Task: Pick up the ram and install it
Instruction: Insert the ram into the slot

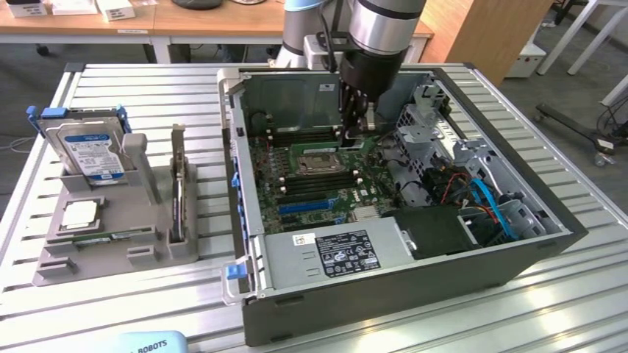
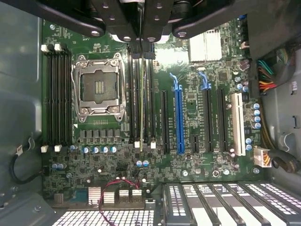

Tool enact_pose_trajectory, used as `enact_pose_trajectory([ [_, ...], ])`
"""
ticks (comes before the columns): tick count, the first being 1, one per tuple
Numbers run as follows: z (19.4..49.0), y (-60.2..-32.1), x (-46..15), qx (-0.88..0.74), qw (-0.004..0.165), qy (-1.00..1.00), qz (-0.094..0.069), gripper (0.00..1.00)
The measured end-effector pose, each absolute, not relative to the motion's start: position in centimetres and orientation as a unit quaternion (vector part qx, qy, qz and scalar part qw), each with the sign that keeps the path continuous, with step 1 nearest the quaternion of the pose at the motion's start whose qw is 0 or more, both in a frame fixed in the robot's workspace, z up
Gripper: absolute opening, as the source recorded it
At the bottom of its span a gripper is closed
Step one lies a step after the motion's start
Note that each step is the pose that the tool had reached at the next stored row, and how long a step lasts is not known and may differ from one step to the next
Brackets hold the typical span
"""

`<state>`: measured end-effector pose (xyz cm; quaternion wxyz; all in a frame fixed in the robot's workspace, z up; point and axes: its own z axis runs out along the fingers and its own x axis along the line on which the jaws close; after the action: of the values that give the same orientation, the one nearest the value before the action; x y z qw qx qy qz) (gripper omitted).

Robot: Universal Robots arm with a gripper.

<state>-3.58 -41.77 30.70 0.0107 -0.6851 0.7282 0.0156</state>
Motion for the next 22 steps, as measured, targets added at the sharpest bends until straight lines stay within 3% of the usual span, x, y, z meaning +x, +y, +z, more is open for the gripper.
enact_pose_trajectory([
  [22, 29.75, -41.77, -3.58, -0.685, 0.011, 0.728, 0.016, 0.11],
])
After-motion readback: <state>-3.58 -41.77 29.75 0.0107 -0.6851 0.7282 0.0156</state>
